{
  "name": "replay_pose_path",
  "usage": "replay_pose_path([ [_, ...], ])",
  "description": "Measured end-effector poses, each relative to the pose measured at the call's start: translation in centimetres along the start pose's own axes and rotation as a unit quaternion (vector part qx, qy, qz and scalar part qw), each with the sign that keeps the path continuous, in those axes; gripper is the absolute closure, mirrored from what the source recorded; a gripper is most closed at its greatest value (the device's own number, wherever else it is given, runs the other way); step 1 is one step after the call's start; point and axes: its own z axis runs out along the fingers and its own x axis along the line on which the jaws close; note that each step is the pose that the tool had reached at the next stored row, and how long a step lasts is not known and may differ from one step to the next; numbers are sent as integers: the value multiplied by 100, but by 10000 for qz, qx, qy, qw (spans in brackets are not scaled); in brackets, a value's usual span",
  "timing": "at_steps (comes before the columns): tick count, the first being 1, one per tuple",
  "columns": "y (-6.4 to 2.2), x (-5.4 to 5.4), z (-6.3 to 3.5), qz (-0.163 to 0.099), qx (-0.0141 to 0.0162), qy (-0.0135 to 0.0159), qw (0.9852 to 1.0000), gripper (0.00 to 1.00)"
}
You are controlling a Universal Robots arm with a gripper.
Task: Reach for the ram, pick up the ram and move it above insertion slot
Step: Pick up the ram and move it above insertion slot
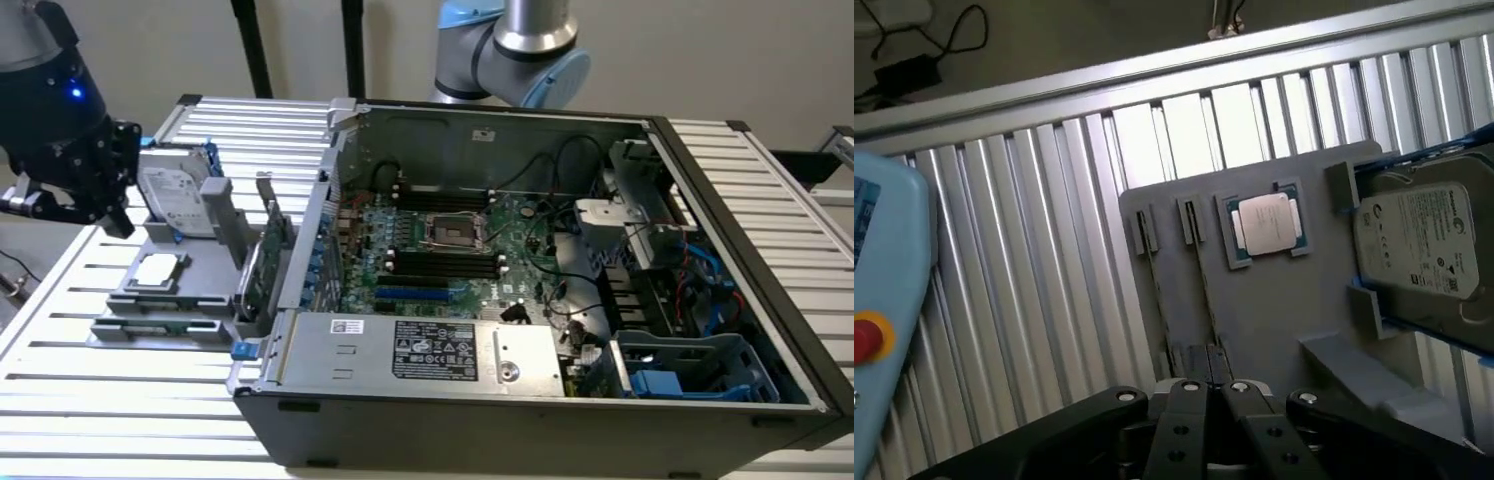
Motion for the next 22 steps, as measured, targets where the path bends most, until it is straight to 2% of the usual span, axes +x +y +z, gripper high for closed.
replay_pose_path([
  [3, 0, 0, 2, -275, 5, 9, 9996, 89],
  [6, 0, 0, 3, -530, 14, 17, 9986, 89],
  [11, 0, 0, 2, -550, 16, 17, 9985, 88],
  [12, 0, 0, 3, -550, 16, 17, 9985, 82],
  [13, 0, 0, 2, -550, 16, 17, 9985, 82],
  [14, 0, 0, 2, -550, 16, 17, 9985, 76],
  [15, 0, 0, 3, -551, 15, 18, 9985, 76],
  [17, -1, 0, 10, -551, 17, 17, 9985, 64],
  [22, -5, 10, 79, -552, 20, 16, 9985, 64],
])
